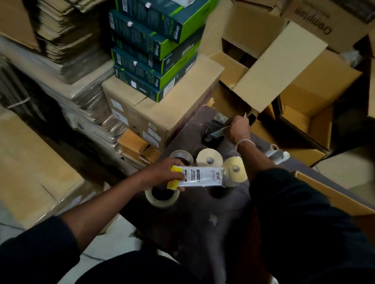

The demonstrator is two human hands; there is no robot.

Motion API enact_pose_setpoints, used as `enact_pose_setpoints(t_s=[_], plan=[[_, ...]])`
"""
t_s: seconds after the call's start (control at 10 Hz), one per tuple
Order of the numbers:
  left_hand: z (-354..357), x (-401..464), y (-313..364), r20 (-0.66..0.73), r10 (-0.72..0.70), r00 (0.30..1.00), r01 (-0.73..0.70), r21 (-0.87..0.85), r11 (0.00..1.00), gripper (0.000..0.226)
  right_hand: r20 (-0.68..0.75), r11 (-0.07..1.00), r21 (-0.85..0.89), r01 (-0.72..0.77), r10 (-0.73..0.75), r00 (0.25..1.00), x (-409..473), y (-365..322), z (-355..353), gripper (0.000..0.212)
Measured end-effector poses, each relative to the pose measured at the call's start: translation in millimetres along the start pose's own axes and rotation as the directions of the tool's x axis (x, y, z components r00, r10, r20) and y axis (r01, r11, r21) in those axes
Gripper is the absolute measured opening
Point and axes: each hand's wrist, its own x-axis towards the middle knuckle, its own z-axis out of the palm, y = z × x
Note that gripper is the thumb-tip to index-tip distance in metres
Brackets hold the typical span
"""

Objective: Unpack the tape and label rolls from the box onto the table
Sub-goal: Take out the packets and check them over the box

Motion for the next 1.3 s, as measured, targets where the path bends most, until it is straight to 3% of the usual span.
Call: enact_pose_setpoints(t_s=[0.1,0.2,0.5,0.6,0.7,0.8,0.9,1.0,1.1,1.2,1.3], plan=[[-3.5,1.4,0.5,-0.005,-0.011,1.0,0.011,-0.004,1.0,0.024,0.044,0.99,-0.115,0.085,-0.08,0.996,0.5,-0.7,-2.2,0.027],[-3.3,3.6,2.0,0.003,-0.01,1.0,0.01,-0.015,1.0,0.026,0.011,0.991,-0.071,0.111,-0.111,0.994,5.0,5.5,-4.7,0.023],[20.6,12.5,24.5,0.013,0.019,1.0,-0.016,-0.191,0.982,0.015,-0.073,0.946,0.323,0.024,0.0,0.997,15.2,67.8,-37.1,0.019],[33.5,20.6,32.5,0.0,-0.013,1.0,0.013,-0.255,0.967,0.019,-0.013,0.883,0.468,-0.035,0.047,0.999,-44.6,49.2,-86.7,0.014],[48.1,27.1,43.5,-0.001,-0.027,1.0,0.025,-0.304,0.952,0.023,0.145,0.886,0.453,-0.101,0.038,0.989,-96.6,46.2,-123.8,0.047],[63.4,30.5,56.1,0.028,0.038,0.999,-0.027,-0.3,0.954,0.023,0.281,0.901,0.399,-0.17,0.056,0.958,-137.0,53.0,-144.3,0.055],[80.9,32.2,64.6,0.031,0.089,0.996,-0.077,-0.272,0.959,0.019,0.29,0.855,0.46,-0.241,0.112,0.95,-157.0,68.4,-147.5,0.048],[95.0,34.3,66.4,0.078,0.099,0.992,-0.068,-0.328,0.942,0.019,0.235,0.67,0.685,-0.288,0.171,0.957,-171.6,79.7,-144.2,0.024],[108.2,32.5,70.6,0.151,0.106,0.983,-0.054,-0.316,0.947,0.023,0.138,0.575,0.784,-0.235,0.207,0.969,-178.7,90.5,-142.9,0.021],[116.7,29.3,77.9,0.25,0.102,0.963,-0.035,-0.26,0.965,0.029,0.037,0.592,0.791,-0.157,0.21,0.977,-184.8,105.9,-145.8,0.019],[121.6,34.4,81.7,0.433,0.108,0.895,0.02,-0.28,0.96,0.058,-0.046,0.602,0.797,-0.037,0.122,0.991,-194.2,120.5,-153.5,0.015]])
